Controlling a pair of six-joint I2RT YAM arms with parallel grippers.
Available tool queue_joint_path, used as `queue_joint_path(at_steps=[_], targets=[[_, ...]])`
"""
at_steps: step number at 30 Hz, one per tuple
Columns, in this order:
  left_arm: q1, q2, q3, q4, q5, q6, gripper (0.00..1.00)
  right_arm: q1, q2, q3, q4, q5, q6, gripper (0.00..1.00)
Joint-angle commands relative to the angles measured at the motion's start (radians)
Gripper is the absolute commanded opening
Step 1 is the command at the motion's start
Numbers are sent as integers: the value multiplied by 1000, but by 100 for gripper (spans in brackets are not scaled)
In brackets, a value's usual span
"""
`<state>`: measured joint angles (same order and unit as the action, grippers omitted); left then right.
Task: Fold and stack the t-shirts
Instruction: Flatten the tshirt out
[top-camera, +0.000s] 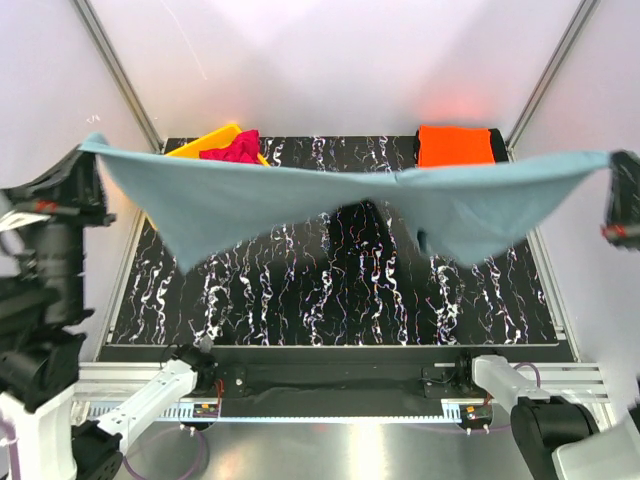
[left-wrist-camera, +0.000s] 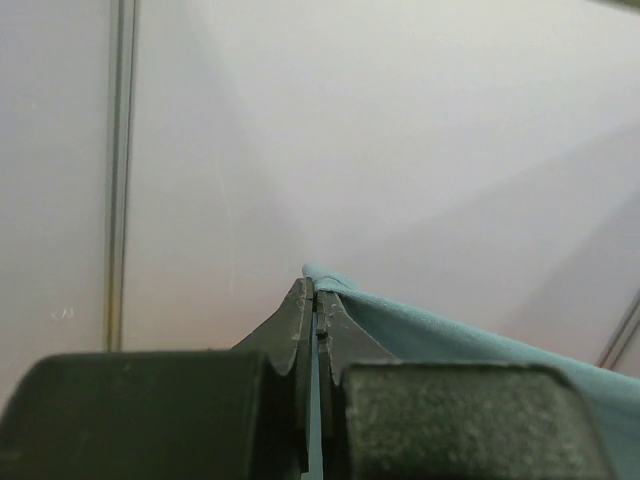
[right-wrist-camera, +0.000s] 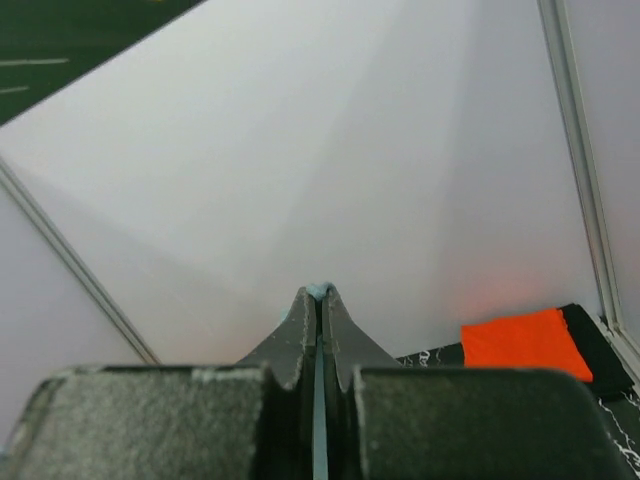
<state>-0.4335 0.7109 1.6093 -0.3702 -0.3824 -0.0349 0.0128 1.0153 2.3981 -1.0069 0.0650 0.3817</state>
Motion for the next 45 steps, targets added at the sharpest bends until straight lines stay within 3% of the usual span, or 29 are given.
queue_joint_path(at_steps=[1, 5, 12, 16, 21, 28, 32, 35, 40, 45], targets=[[4, 1, 73, 37, 68, -31, 0, -2, 52, 129, -48, 18, 8, 0], [4, 32, 153, -4, 62, -13, 0, -4, 106, 225, -26, 99, 8, 0], [6, 122, 37, 59, -50, 121, 0, -4, 222, 37, 131, 99, -29, 0], [15, 287, -38, 151, -143, 194, 0, -2, 360, -25, 220, 78, -84, 0], [181, 481, -55, 145, -35, 75, 0, -2, 560, -112, 298, -19, -95, 0], [254, 651, -199, 235, 89, 56, 0, -2, 583, -574, 675, -183, -99, 0], [272, 713, -308, 273, 112, 64, 0, -2, 586, -914, 1035, -280, -50, 0], [289, 774, -331, 301, 116, 95, 0, -2, 626, -1022, 1166, -277, -11, 0], [331, 875, -301, 321, 111, 128, 0, -2, 733, -1005, 1189, -312, 9, 0], [349, 929, -304, 418, 80, 185, 0, -2, 734, -975, 1101, -261, 65, 0]])
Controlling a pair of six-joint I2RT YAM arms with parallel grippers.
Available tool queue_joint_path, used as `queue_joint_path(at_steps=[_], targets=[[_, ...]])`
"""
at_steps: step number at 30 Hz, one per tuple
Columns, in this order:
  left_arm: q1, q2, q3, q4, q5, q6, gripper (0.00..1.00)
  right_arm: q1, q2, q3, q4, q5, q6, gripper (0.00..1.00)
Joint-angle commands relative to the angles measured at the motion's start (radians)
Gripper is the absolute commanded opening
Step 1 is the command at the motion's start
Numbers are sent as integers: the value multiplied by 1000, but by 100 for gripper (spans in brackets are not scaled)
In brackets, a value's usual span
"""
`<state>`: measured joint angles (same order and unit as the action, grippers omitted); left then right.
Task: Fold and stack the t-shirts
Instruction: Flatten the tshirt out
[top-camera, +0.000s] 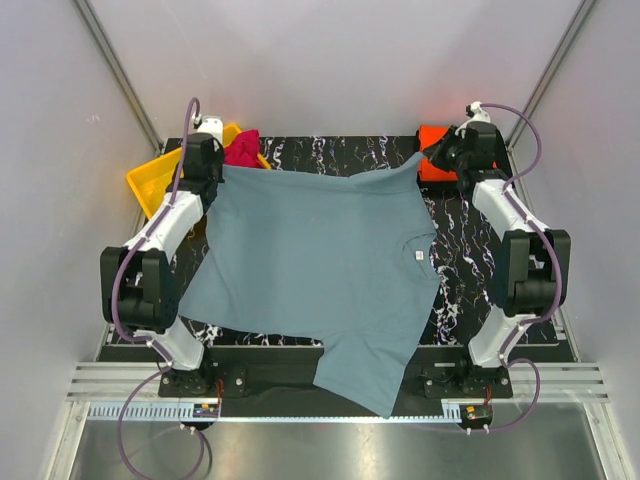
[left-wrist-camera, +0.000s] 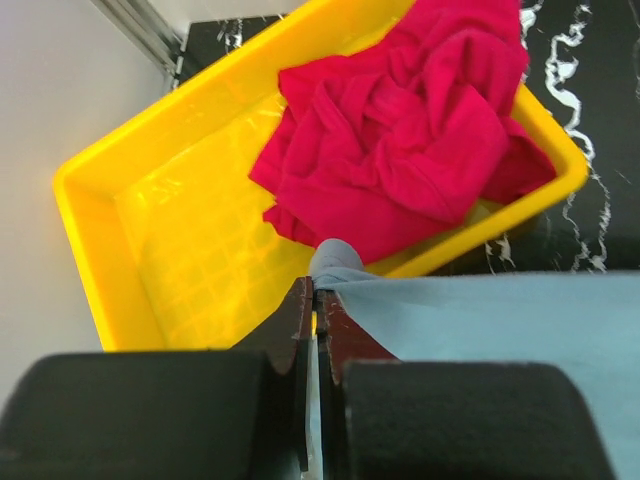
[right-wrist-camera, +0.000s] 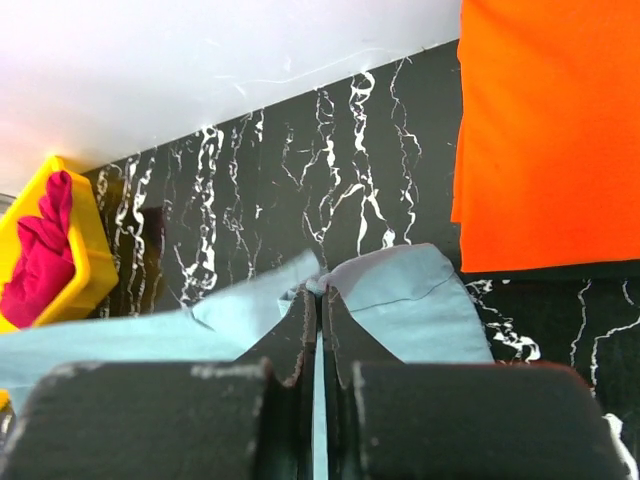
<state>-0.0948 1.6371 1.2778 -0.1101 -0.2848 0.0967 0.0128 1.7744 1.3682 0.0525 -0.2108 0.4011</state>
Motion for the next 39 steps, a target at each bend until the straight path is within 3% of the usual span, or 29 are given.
queue_joint_path(at_steps=[1, 5, 19, 32, 39], targets=[[13, 9, 17, 176, -19, 63, 0, -2, -35, 34, 29, 19, 56, 0], [18, 21, -29, 285, 4, 83, 0, -2, -133, -70, 18, 50, 114, 0], [18, -65, -227, 412, 92, 178, 0, 1, -476, -519, -33, 119, 209, 0], [15, -152, -390, 438, 33, 135, 0, 50, -760, -771, -77, 136, 300, 0], [17, -169, -445, 429, -4, 121, 0, 199, -808, -816, -127, 192, 285, 0]])
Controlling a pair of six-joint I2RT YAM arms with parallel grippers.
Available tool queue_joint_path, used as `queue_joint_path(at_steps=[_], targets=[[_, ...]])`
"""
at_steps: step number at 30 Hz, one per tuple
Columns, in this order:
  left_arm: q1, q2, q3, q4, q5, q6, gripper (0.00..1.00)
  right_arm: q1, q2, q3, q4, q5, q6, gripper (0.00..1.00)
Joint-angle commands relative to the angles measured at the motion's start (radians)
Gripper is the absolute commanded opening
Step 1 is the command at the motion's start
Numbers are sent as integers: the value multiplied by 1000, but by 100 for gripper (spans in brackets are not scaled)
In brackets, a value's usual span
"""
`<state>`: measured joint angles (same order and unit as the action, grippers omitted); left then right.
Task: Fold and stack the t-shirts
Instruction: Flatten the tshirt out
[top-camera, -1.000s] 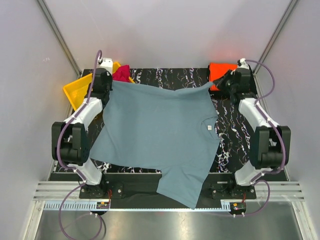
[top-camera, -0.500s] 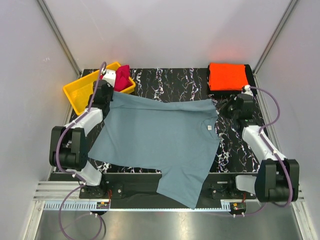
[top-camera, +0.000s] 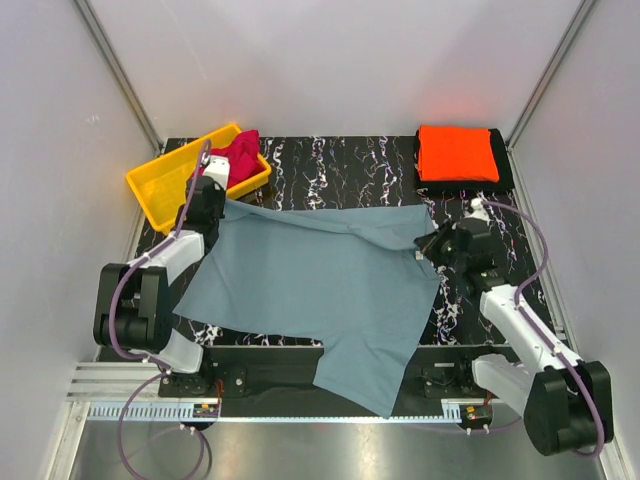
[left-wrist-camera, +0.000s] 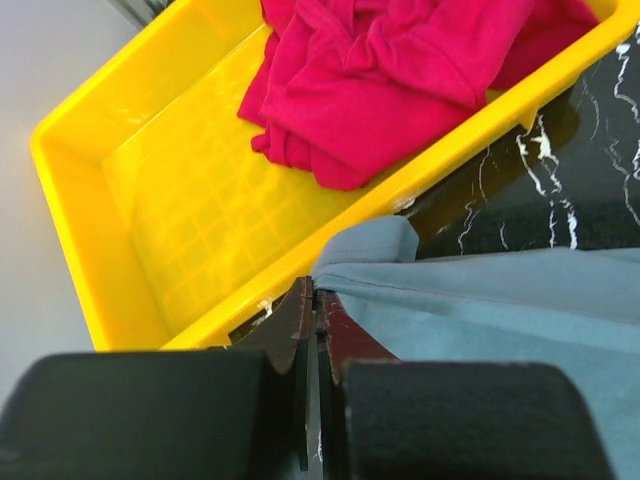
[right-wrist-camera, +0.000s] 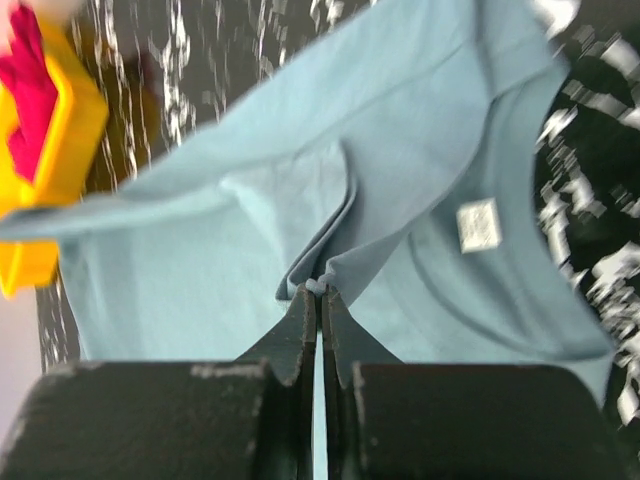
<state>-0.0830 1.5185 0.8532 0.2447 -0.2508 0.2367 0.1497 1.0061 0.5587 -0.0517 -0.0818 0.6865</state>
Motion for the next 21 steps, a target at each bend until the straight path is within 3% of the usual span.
queue_joint_path(at_steps=[1, 6, 9, 14, 18, 21], targets=[[3, -55, -26, 73, -41, -23, 0, 83, -49, -9, -46, 77, -1, 0], [-1, -87, -10, -11, -73, -53, 0, 119, -78, 6, -135, 160, 36, 0], [-29, -150, 21, -73, -123, -54, 0, 119, -110, 107, -255, 232, 18, 0], [-72, -335, 121, -159, -123, -37, 0, 117, -106, 452, -425, 350, -106, 0], [-84, -406, 334, -228, -127, -42, 0, 117, 18, 851, -503, 376, -203, 0], [-98, -423, 475, -295, -136, -39, 0, 117, 129, 1038, -552, 369, -266, 0]])
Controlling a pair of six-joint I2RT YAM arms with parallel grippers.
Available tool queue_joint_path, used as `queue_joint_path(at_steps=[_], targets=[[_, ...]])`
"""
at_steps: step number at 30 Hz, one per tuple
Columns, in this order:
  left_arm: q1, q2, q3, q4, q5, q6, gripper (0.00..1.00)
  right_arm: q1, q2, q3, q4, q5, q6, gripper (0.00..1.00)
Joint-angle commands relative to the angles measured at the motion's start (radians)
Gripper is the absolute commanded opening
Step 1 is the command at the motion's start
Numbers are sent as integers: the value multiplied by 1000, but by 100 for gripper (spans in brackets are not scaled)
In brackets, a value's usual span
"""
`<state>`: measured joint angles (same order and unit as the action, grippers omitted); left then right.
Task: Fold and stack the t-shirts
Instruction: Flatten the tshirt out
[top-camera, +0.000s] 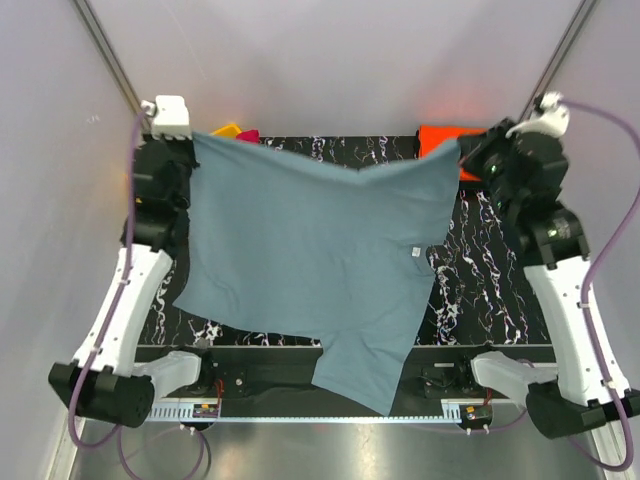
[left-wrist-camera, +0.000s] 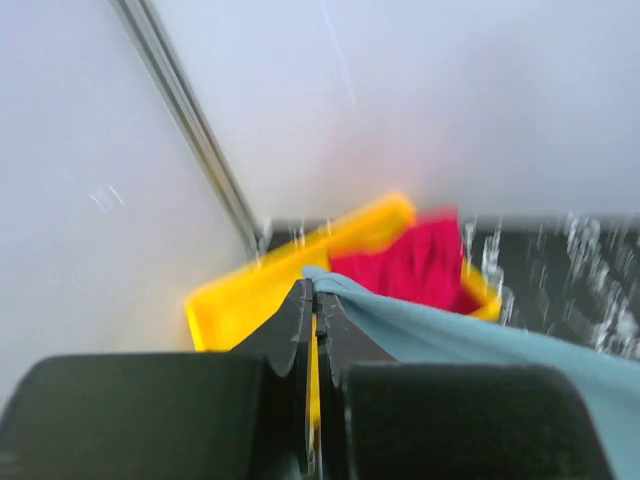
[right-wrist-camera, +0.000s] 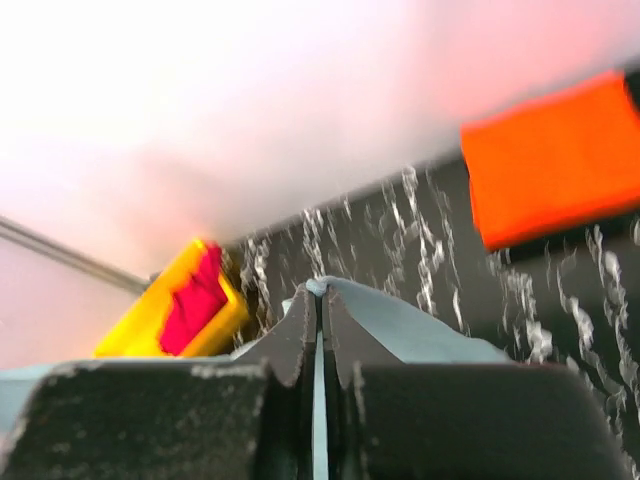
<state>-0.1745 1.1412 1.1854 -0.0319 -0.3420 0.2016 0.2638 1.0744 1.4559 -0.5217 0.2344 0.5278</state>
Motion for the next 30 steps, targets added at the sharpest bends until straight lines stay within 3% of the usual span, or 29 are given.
queue_joint_path(at_steps=[1, 6, 10, 19, 25, 30], targets=[[-14, -60, 169, -48, -49, -2, 0, 3, 105, 255, -101, 39, -120, 0], [-34, -171, 275, -105, -89, 45, 0, 2, 121, 507, -214, -66, -196, 0], [-34, -338, 313, -144, -63, 33, 0, 3, -29, 583, -299, -119, -169, 0], [-33, -622, 296, -190, 296, -174, 0, 3, -286, 615, -356, -362, 3, 0], [-33, -658, 359, -298, 296, -182, 0, 2, -281, 779, -409, -353, 24, 0], [-33, -600, 433, -306, 305, -176, 0, 3, -177, 860, -417, -261, -89, 0]])
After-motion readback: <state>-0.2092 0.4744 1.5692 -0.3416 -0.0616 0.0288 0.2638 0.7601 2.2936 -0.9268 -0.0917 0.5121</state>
